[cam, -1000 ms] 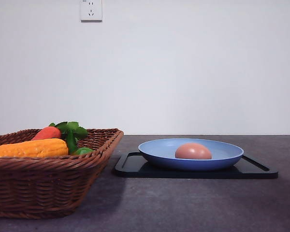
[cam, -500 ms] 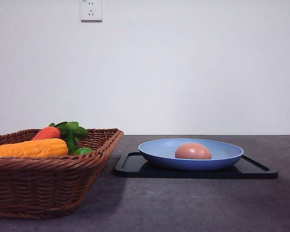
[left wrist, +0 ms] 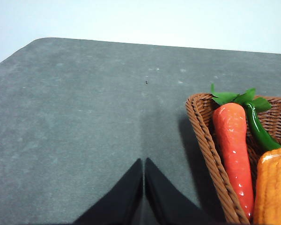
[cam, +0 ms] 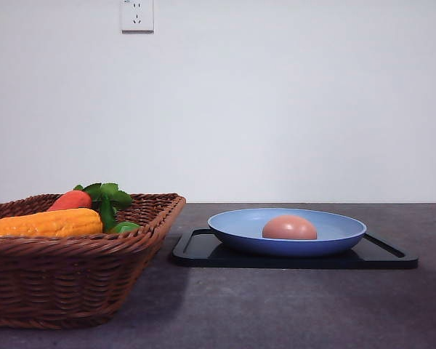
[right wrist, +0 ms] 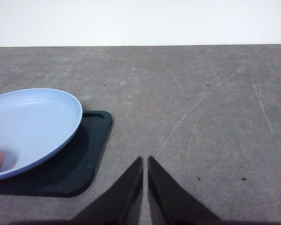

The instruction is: Transfer egg from basket to plate and serve

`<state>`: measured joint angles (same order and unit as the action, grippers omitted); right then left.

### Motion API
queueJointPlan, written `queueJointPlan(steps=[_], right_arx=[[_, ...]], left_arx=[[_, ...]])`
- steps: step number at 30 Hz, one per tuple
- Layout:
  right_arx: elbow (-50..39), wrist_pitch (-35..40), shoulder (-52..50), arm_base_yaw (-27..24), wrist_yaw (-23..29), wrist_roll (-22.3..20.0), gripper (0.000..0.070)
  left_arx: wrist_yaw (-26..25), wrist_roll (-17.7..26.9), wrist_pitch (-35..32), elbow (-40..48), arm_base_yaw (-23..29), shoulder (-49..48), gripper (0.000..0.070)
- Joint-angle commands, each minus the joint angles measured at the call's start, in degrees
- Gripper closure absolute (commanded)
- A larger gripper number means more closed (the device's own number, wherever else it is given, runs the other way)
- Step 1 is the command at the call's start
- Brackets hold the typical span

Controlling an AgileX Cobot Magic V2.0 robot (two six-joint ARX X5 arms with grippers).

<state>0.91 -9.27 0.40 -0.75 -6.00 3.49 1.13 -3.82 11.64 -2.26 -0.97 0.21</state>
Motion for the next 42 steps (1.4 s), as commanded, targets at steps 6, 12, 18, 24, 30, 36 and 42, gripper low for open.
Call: queueJointPlan(steps=[6, 12, 18, 24, 30, 36, 42], right_arx=[[-0.35, 0.21, -0.19, 0.11, 0.04, 0.98, 0.07], [-0.35, 0.21, -0.19, 0.11, 0.04, 0.98, 0.07], [-0.35, 0.21, -0.19, 0.11, 0.04, 0.98, 0.07], [-0.35, 0.21, -0.19, 0.11, 0.04, 0.98, 0.07], [-0.35, 0.21, -0.19, 0.11, 0.04, 0.98, 0.07], [-0.35, 0.21, -0.19, 0.11, 0.04, 0.98, 0.07], [-0.35, 0.21, -0.19, 0.11, 0.04, 0.98, 0.07]], left_arx=[[-0.09, -0.1, 0.37, 0.94, 0.04, -0.04, 0.07], [-0.09, -0.1, 0.37, 0.94, 0.04, -0.04, 0.07], [-0.09, -0.1, 0.37, 0.94, 0.04, -0.04, 0.07], [-0.09, -0.1, 0.37, 0.94, 0.04, -0.04, 0.07], [-0.09, -0.1, 0.37, 0.94, 0.04, -0.04, 0.07], [-0.09, -0.1, 0.37, 0.94, 0.04, -0.04, 0.07], [-0.09, -0.1, 0.37, 0.94, 0.04, -0.04, 0.07]])
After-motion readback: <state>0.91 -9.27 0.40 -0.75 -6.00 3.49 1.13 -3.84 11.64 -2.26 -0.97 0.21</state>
